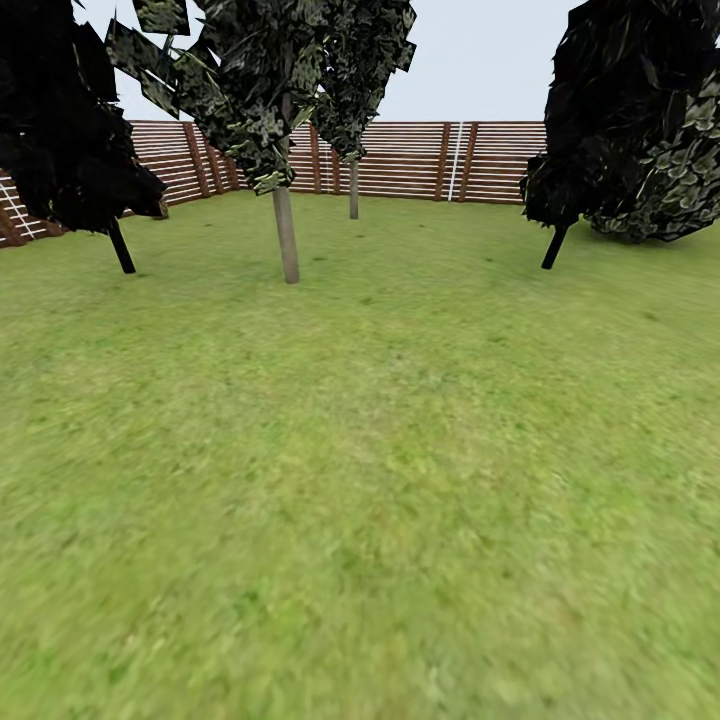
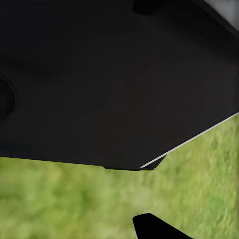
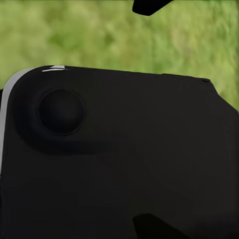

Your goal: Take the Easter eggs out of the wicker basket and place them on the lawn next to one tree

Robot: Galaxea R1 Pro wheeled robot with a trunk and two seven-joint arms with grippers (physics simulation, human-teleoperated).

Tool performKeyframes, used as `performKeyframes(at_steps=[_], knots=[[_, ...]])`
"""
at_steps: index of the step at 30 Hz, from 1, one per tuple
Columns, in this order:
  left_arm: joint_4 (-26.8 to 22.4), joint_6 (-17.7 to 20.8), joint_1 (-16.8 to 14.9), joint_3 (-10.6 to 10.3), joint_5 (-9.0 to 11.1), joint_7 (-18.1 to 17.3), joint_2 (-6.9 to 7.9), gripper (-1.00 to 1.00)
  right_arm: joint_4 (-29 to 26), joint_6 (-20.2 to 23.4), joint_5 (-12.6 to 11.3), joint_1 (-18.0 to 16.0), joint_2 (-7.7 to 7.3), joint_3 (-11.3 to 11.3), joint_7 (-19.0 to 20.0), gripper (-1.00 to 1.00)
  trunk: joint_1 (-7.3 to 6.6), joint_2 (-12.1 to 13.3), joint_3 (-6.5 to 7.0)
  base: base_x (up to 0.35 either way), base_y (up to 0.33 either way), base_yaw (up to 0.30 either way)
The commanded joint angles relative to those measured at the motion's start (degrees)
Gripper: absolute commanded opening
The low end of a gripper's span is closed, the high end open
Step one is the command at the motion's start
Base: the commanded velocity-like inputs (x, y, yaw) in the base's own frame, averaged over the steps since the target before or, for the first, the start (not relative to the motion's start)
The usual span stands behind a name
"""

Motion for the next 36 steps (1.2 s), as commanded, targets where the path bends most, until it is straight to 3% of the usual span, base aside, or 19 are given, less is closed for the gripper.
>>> performKeyframes(at_steps=[1, 8, 22, 36], knots=[[-0.08, -0.03, 0.02, 0.19, 0.07, 0.11, -0.03, 1.0, 0.05, -0.19, -0.12, -0.02, 0.03, 0.0, -0.02, 1.0, 0.0, -0.02, -0.03, 0.003, 0.0, 0.0], [-0.08, -0.03, 0.02, 0.29, 0.07, 0.11, 0.05, 1.0, -0.01, -0.19, -0.19, -0.02, 0.13, -0.11, -0.02, 1.0, 0.0, -0.02, -0.03, 0.019, 0.0, 0.0], [-0.08, -0.03, 0.02, 0.31, 0.09, 0.22, 0.01, 1.0, 0.11, -0.15, 0.32, -0.02, 0.42, 0.21, -0.02, 1.0, 0.0, -0.02, -0.09, 0.317, 0.0, 0.011], [-0.15, -0.03, 0.02, 0.19, 0.03, 2.09, -0.12, 1.0, -0.03, -0.19, 0.52, -0.02, 0.29, 0.33, -0.02, 1.0, 0.0, -0.02, -0.52, 0.341, 0.0, 0.252]])
